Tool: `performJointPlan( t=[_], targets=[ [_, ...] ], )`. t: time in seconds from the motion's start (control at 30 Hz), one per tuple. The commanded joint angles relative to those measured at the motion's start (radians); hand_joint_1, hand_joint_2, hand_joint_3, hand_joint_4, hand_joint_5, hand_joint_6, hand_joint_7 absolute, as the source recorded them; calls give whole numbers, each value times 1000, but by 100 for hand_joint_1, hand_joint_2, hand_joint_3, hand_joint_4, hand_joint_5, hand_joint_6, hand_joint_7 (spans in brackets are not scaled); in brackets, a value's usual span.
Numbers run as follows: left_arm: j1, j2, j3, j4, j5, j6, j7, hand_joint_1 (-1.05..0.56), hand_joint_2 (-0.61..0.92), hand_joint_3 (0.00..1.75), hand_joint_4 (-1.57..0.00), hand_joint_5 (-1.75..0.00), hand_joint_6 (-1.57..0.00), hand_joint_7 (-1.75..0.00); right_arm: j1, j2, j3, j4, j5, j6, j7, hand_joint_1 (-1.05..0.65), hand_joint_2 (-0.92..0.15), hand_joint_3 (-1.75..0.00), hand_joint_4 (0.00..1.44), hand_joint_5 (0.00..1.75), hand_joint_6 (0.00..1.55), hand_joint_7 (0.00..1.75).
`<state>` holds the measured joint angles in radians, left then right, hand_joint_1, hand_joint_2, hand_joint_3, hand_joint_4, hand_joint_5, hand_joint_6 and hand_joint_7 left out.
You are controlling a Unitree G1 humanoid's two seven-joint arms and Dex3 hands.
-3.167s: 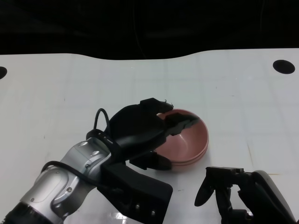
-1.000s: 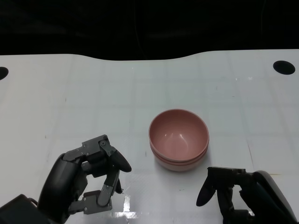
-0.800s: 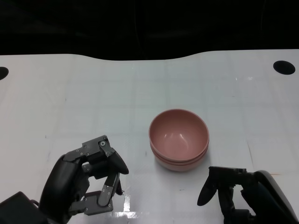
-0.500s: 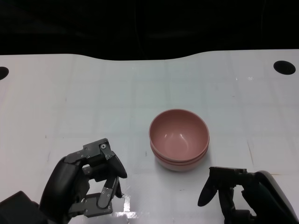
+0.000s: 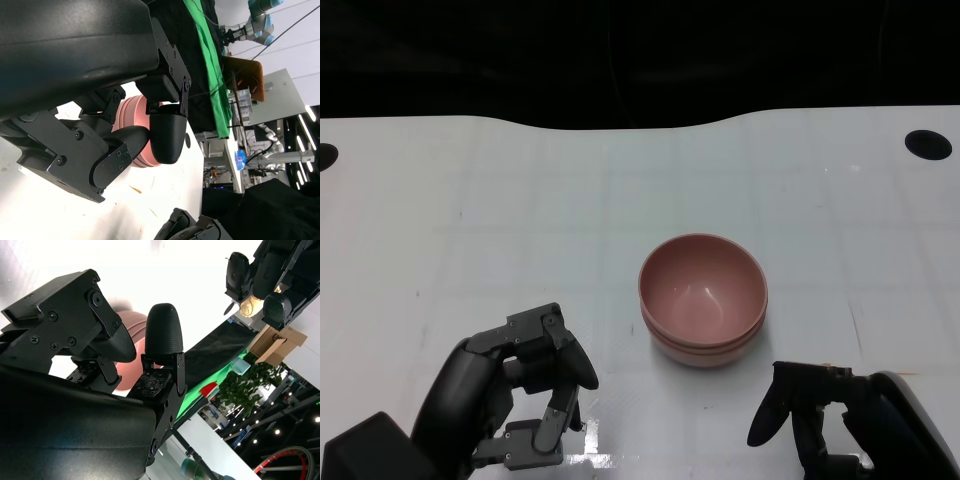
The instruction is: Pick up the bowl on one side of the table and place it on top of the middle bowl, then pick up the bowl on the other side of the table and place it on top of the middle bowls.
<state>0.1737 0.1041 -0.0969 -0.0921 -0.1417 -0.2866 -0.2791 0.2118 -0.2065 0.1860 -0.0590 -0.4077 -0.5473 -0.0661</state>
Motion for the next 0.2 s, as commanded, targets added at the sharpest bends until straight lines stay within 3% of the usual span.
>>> performJointPlan(
  t=[0.03, 0.2],
  targets=[
    [7, 12, 12, 12, 17, -14, -2, -18, 47, 122, -80, -173, -76, -147, 0, -5, -17, 3, 24, 12, 6, -3, -15, -157, 89, 175, 88, 130],
    [2, 10, 16, 24, 28, -20, 0, -20, 47, 120, -79, -170, -76, -143, -10, -6, -20, 20, 37, 11, 11, -3, -19, -152, 88, 175, 87, 126]
  ],
)
